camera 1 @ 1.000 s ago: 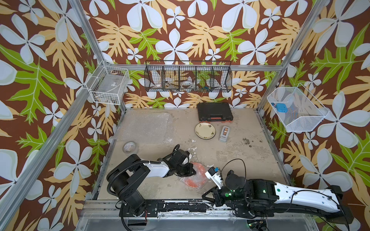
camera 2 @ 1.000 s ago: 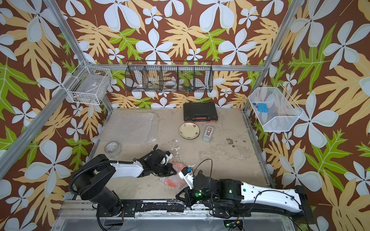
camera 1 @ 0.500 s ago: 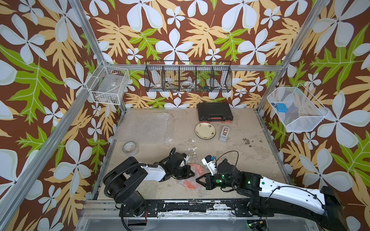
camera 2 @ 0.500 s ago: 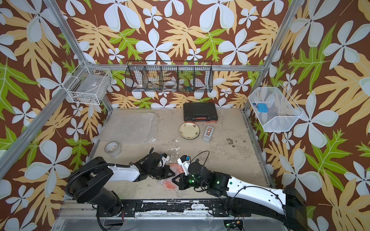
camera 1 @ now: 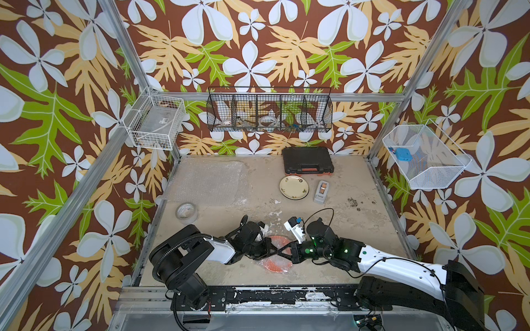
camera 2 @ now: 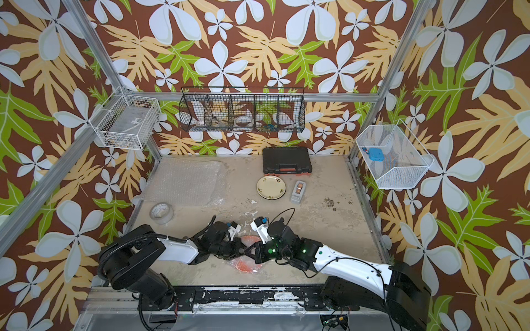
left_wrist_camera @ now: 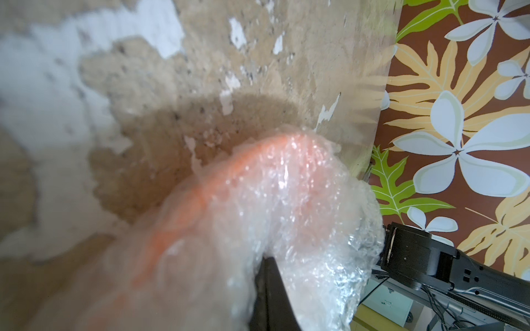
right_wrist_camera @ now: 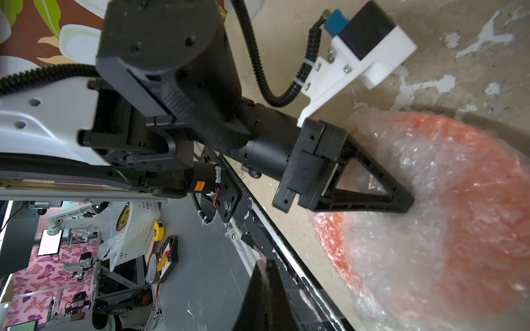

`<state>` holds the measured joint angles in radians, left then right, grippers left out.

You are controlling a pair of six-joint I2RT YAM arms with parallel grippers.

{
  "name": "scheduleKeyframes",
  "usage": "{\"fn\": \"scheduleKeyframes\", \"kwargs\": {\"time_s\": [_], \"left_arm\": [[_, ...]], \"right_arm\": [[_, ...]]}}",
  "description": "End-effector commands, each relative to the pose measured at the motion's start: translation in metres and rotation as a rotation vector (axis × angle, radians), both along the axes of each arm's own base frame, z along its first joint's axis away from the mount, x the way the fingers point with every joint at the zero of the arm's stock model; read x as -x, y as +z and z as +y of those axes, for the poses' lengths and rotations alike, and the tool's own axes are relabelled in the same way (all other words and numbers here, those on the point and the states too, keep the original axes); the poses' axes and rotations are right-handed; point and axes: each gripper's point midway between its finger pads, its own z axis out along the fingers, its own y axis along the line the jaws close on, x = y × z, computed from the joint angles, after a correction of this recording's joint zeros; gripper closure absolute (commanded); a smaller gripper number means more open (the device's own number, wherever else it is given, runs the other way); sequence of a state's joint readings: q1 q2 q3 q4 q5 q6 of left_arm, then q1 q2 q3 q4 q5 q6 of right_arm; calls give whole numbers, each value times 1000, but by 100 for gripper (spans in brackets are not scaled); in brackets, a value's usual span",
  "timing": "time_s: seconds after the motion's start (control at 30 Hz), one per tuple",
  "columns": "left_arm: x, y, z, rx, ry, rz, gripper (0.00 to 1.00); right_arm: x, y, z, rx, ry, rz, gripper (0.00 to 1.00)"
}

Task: Wrap dinner plates in bubble wrap
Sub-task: Stick the tape on the bubble wrap.

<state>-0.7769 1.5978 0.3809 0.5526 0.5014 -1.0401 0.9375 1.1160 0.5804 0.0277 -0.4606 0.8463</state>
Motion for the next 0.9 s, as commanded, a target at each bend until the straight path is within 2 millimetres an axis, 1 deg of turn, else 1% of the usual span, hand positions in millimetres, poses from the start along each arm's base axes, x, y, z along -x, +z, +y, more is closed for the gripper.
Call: {"fn": "scheduleKeyframes", "kwargs": {"time_s": [0.0,0.1,0.17,0.27,0.33,0.5,0.67,0.77,0.83,0.87], "left_arm": [[18,-30,23,-119,48,143,96],[17,-30,22,-112,52,147,96],[16,-28,22,-107,58,147,96],[15,-27,23,-104,66,145,96],[15,-27,24,-105,68,147,96],[17,-29,27,-110,73,153,96],[18,-32,31,-119,78,161,96],[19,-35,34,-126,80,168,96],[20,-36,37,-132,84,173,96],[20,-37,38,-135,85,174,96]], "right_arm": [[-11,5,4,-32,38,-41,100],[-27,-1,4,-25,36,-44,100],[-38,-9,5,-11,39,-37,100],[-49,-23,6,20,39,-42,100],[-53,-30,8,28,57,-37,100],[-71,-57,5,91,46,-39,100],[-87,-91,1,187,20,-61,100],[-96,-110,-5,258,-12,-76,92],[-105,-119,-13,322,-57,-103,82],[-110,-119,-17,347,-76,-120,79]]}}
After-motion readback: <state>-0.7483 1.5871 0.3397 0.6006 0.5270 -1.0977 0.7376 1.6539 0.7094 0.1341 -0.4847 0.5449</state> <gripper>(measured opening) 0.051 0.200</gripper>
